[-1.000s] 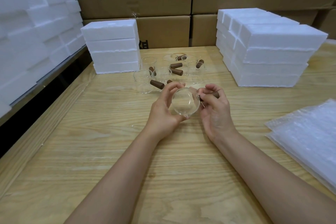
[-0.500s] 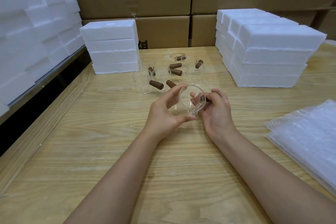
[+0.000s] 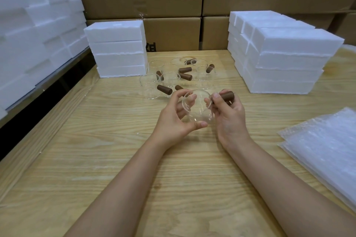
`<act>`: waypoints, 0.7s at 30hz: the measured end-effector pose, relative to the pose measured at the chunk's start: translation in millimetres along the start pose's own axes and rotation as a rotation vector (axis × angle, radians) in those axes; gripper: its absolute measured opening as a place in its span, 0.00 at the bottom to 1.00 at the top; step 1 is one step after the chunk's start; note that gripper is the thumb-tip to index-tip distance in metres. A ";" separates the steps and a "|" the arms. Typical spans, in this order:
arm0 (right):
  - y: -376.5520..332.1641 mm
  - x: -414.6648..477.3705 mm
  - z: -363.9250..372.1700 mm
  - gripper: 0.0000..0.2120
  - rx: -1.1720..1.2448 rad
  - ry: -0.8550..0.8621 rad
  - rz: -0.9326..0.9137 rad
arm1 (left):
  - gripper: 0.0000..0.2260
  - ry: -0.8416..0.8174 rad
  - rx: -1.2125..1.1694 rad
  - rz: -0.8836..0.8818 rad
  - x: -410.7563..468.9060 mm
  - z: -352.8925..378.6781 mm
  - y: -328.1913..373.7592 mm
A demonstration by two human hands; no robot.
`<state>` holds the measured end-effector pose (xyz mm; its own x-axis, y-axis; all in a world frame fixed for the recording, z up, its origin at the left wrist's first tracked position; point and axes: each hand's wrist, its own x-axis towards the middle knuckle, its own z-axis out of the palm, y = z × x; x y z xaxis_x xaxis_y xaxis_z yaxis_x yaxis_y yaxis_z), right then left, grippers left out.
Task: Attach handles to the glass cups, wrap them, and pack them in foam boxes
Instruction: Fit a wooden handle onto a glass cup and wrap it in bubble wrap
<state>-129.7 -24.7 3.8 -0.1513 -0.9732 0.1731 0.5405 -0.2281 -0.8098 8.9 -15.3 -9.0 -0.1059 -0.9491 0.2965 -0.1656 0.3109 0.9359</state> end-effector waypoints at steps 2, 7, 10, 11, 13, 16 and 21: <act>-1.8 -0.2 -0.5 0.08 -0.013 -0.032 -0.007 | 0.34 -0.001 0.004 -0.007 0.4 -0.7 -1.9; -4.6 -2.0 -1.1 0.09 -0.006 -0.131 -0.015 | 0.34 0.054 0.105 0.036 1.2 -1.1 -3.5; -4.8 -1.9 -2.2 0.07 0.011 -0.187 -0.005 | 0.34 0.109 0.182 0.104 1.9 0.0 -4.0; -4.9 -1.4 -2.9 0.07 0.019 -0.206 0.003 | 0.34 0.123 0.208 0.126 2.0 0.2 -4.8; -5.8 -0.3 -4.3 0.06 0.057 -0.233 0.030 | 0.36 0.153 0.260 0.162 1.4 0.3 -5.8; -6.2 1.8 -6.9 0.07 0.165 -0.235 0.103 | 0.36 0.186 0.324 0.221 -1.6 0.2 -3.3; -5.9 3.9 -10.4 0.06 0.219 -0.196 0.163 | 0.35 0.179 0.361 0.295 -4.6 0.8 0.4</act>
<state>-142.1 -26.9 3.4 0.1024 -0.9796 0.1728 0.7129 -0.0489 -0.6996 8.5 -10.8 -10.2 -0.0343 -0.8022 0.5961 -0.4864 0.5344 0.6912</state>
